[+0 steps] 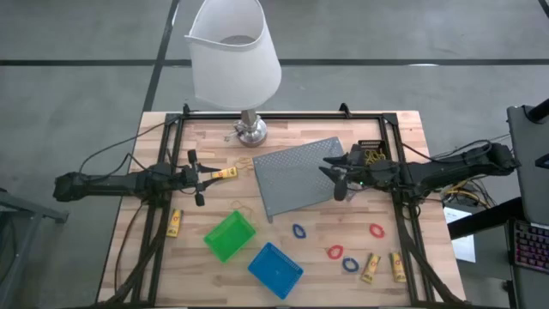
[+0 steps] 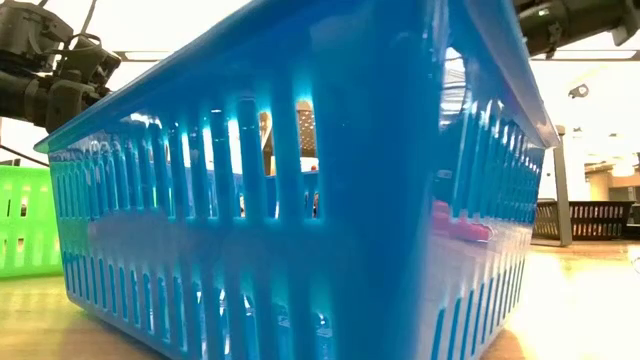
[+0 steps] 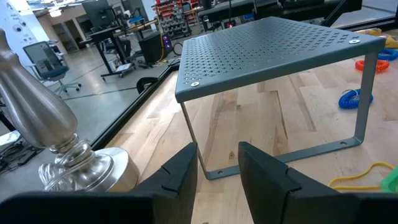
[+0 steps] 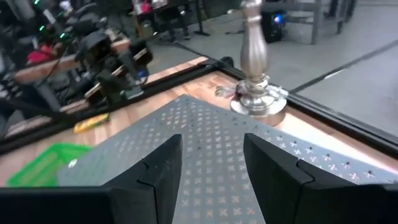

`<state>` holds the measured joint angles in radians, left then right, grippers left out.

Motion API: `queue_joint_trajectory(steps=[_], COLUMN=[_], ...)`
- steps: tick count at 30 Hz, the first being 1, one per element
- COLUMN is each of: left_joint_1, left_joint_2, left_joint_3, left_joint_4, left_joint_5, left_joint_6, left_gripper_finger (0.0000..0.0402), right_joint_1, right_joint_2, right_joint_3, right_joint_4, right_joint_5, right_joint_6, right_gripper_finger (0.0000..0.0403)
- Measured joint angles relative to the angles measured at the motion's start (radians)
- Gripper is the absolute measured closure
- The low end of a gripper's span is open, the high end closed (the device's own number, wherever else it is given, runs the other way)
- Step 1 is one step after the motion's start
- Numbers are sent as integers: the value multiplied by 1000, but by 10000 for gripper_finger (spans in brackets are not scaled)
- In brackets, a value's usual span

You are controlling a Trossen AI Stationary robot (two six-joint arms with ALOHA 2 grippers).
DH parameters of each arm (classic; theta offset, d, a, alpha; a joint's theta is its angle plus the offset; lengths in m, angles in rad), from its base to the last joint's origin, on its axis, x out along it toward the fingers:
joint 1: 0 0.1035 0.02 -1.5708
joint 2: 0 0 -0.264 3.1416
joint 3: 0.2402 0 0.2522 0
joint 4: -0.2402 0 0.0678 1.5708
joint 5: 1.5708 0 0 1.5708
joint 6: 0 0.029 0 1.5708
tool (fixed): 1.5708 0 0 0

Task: Pick & Place Office Desk Supplies
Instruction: Put the yellow rubber band into the black basket

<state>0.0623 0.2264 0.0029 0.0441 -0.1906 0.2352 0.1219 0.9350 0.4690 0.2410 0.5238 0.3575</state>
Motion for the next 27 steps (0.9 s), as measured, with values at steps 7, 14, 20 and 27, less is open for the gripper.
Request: queue_joint_trajectory(steps=[7, 14, 20, 27], left_joint_1=[0, 0, 0, 0], left_joint_2=[0, 0, 0, 0], left_joint_3=[0, 0, 0, 0], left_joint_4=[0, 0, 0, 0], left_joint_5=[0, 0, 0, 0], left_joint_6=[0, 0, 0, 0], left_gripper_finger=[284, 284, 284, 284], right_joint_1=[0, 7, 7, 7], right_joint_2=[93, 137, 130, 106], right_joint_3=[0, 0, 0, 0], right_joint_4=[136, 164, 166, 166], right_joint_5=[-66, -180, -287, -308], right_joint_6=[-209, -291, -179, -193], right_gripper_finger=[234, 234, 234, 234])
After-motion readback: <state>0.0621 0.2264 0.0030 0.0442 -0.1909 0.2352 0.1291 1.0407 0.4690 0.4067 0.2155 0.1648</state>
